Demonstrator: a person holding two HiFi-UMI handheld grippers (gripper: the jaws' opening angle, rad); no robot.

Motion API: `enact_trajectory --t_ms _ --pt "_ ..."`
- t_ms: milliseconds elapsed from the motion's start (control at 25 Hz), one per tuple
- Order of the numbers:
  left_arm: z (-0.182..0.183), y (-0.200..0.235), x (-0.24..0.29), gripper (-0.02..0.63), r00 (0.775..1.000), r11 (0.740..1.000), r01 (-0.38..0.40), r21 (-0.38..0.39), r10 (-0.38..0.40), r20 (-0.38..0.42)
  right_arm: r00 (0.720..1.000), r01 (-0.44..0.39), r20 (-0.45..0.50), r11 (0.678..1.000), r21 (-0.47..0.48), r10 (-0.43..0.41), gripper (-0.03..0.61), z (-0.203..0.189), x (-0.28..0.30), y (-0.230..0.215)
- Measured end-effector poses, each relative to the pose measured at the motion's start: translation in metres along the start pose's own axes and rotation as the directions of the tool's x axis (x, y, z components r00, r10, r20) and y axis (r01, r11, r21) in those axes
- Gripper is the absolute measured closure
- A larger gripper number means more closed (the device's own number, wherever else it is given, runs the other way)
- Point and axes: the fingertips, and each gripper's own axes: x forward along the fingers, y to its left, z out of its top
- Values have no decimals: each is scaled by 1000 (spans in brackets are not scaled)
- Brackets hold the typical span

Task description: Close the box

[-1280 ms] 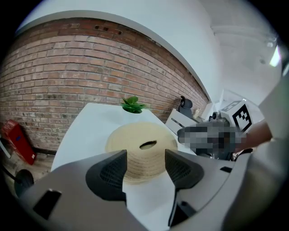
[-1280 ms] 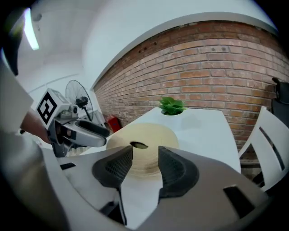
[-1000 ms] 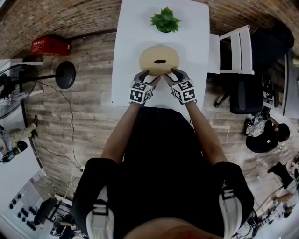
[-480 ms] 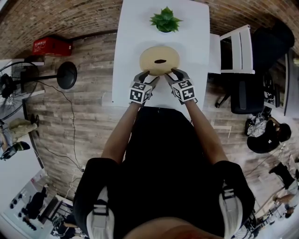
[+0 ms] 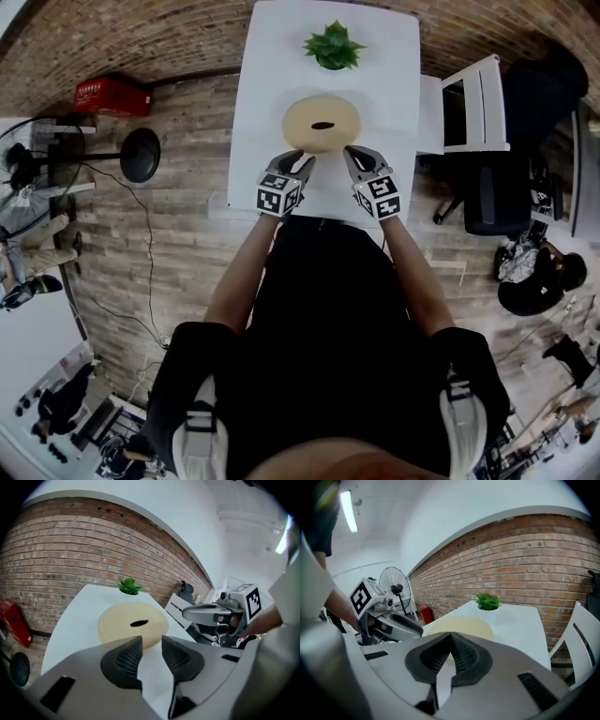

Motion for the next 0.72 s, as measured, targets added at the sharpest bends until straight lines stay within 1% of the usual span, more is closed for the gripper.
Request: enact_trajectory --t_ms 120,240,320,480,720 --pt "-3 -1 -11 536 1000 1000 -17 4 17 14 1000 -11 20 1000 -10 12 583 1 -11 3" --pt "-3 -9 -21 575 999 1000 -24 13 24 25 1000 -1 12 1000 -3 1 583 -8 -23 3" --pt "0 -16 -29 586 999 999 -27 25 26 41 1000 6 16 1000 15 -6 583 -15 -33 4" --pt "2 -28 -41 589 997 999 -26 20 25 71 1000 17 21 999 47 -18 584 -28 -48 4" --pt "-13 -42 -55 589 996 999 -35 15 33 78 999 15 27 998 59 -17 584 -44 -65 12"
